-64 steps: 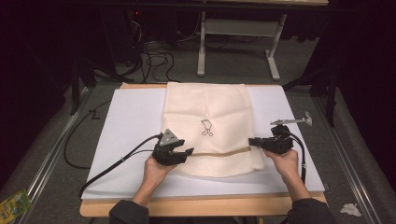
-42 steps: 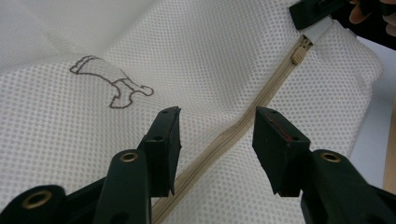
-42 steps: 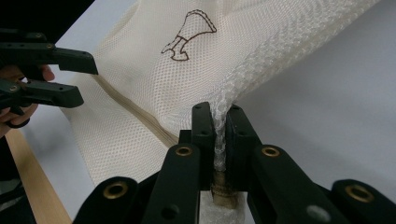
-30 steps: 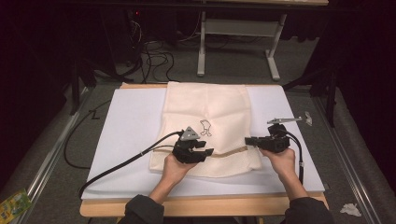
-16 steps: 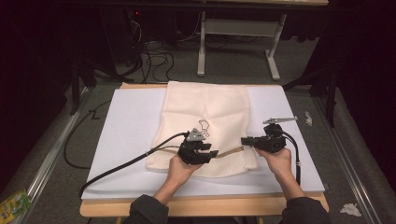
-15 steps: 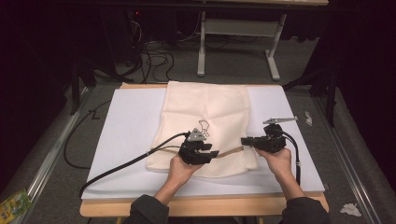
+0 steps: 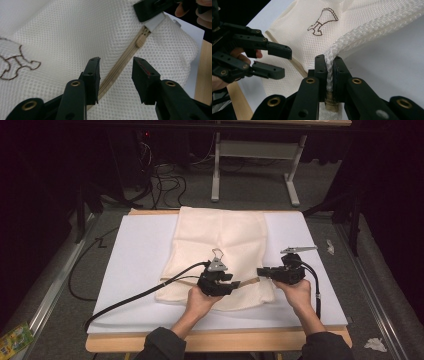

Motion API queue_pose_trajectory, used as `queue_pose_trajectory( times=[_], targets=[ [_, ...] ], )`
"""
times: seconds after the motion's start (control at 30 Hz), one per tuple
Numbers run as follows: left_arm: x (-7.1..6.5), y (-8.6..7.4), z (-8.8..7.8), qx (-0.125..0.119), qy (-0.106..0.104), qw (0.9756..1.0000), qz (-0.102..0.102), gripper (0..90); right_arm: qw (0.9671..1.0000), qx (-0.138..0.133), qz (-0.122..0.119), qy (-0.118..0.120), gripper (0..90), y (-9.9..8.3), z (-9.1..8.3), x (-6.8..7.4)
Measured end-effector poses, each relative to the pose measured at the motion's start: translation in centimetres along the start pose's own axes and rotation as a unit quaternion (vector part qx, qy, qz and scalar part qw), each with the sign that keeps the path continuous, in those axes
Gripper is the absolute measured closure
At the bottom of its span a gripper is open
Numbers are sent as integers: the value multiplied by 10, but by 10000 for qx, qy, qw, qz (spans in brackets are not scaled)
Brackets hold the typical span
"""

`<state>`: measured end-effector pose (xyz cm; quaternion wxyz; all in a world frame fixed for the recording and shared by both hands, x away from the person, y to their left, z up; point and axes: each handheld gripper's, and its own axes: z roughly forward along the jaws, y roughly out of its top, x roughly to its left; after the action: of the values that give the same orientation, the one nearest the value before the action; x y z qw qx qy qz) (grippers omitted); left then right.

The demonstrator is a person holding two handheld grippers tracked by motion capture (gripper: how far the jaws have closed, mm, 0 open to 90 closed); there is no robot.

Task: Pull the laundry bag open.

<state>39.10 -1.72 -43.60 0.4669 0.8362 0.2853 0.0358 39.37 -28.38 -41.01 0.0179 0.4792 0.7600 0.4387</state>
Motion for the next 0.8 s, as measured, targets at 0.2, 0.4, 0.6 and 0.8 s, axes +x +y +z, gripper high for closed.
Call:
queue_pose_trajectory(
  times=[0.2, 0.4, 0.6, 0.8],
  targets=[
    [-8, 4, 10, 21, -99, 9999, 8, 588, 10000, -21, -33, 3, 857, 0, 1, 0],
    [-15, 8, 17, -1, -188, 9998, -8, 592, 10000, -24, -12, 11, 857, -1, 1, 1],
    [-19, 9, 24, 23, -187, 9998, 12, 596, 10000, -23, -7, 28, 857, -1, 2, 1],
    [-21, 9, 29, 66, -202, 9998, -22, 619, 10000, -18, -16, 44, 856, 0, 2, 1]
  ],
)
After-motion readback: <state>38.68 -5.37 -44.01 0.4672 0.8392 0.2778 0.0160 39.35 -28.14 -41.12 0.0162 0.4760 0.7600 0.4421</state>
